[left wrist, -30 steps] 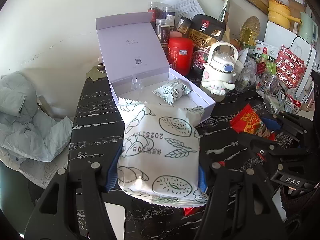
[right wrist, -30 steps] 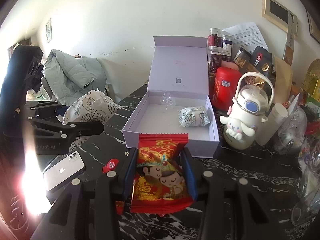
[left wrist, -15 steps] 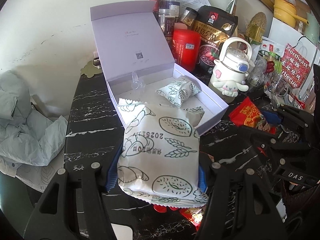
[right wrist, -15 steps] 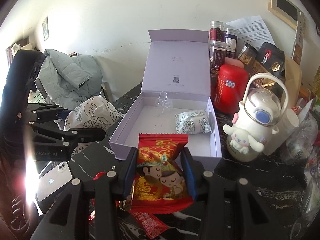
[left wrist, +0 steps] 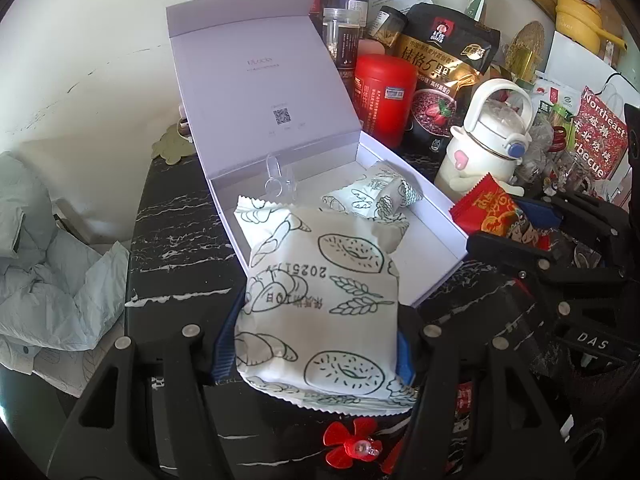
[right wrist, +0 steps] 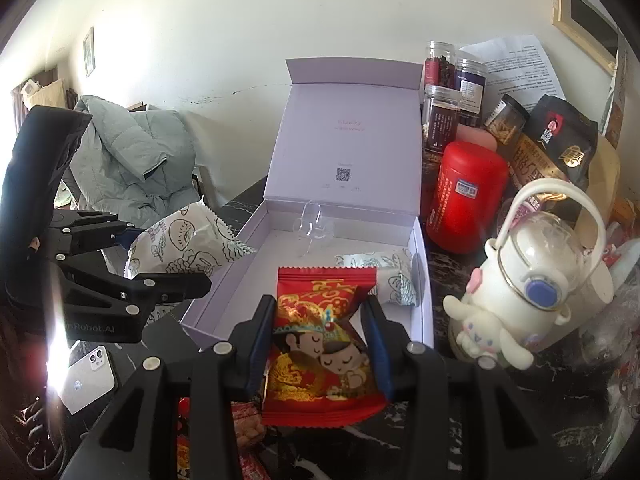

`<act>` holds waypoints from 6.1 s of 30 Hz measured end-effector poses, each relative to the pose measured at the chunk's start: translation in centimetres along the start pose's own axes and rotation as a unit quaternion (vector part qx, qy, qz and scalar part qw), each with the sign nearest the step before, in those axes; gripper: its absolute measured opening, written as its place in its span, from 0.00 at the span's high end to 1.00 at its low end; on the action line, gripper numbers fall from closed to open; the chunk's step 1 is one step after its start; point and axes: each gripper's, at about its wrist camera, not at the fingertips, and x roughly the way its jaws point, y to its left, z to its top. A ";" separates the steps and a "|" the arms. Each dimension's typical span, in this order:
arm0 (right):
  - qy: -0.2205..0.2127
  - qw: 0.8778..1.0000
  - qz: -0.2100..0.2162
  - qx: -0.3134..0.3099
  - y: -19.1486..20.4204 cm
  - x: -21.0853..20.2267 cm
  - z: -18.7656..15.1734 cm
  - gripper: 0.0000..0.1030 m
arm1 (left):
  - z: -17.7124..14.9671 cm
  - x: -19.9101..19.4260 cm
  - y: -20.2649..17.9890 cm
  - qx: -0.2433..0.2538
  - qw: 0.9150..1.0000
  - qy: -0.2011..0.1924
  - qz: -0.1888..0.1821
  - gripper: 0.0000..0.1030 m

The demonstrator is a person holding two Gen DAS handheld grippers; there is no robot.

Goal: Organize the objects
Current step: 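Carry the white pouch and red packet over the open lavender box, then open the left gripper to drop the pouch in the box while the right releases the packet, then withdraw both open grippers from the lavender box back over the table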

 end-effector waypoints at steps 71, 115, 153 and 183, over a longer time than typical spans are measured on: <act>0.085 0.996 0.012 0.032 -6.6 17.0 6.4 0.56 | 6.0 14.3 4.0 -0.040 0.999 0.018 0.005 0.42; 0.029 0.999 -0.038 0.015 -3.4 6.1 7.7 0.43 | 6.8 2.5 3.8 -0.040 0.994 -0.063 0.084 0.33; -0.033 0.997 -0.064 0.021 0.2 -7.4 5.4 0.24 | 3.1 -9.7 -0.6 -0.025 0.986 -0.123 0.113 0.07; -0.010 0.997 -0.057 0.059 2.6 -11.6 -3.4 0.23 | -5.1 -12.3 -4.4 -0.019 0.989 -0.118 0.084 0.03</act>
